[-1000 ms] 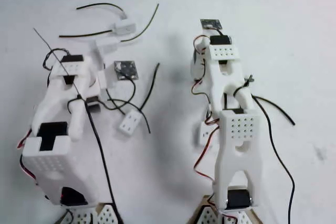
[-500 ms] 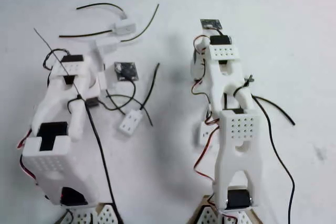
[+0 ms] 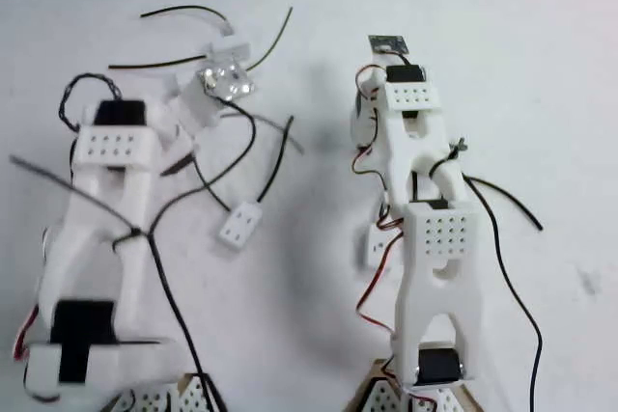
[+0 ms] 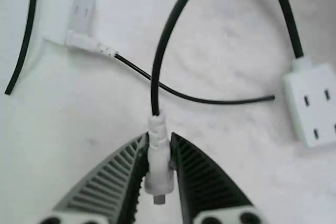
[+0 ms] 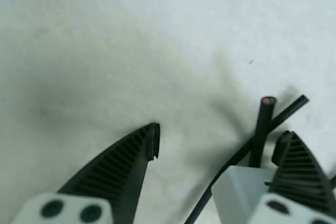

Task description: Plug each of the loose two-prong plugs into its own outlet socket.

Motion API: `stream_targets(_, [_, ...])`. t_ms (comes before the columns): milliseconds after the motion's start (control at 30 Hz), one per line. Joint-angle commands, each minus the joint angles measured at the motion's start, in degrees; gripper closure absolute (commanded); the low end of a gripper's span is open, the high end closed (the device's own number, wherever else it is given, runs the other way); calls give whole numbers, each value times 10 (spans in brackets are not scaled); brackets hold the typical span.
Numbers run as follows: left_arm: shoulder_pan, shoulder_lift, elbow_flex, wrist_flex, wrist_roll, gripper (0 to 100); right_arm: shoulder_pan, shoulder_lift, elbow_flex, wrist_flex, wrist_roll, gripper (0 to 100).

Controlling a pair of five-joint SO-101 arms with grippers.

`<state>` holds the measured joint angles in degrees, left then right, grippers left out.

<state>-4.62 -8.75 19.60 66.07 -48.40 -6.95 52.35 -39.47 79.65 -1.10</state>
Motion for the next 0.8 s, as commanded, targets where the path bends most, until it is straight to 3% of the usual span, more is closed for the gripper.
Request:
stream_targets(0, [34, -108, 61, -84, 178, 977, 11, 4, -15, -13, -3, 651])
stream_targets(167, [73, -227, 160, -198, 384, 977, 11, 5, -15, -13, -3, 651])
stream_targets(500, [91, -356, 257, -330, 781, 977, 10, 5, -15, -14, -3, 651])
stream_targets(600, [93, -355, 298, -407, 848, 977, 8, 5, -15, -14, -3, 651])
stream_targets(767, [95, -356, 337, -460, 859, 977, 7, 5, -15, -14, -3, 651])
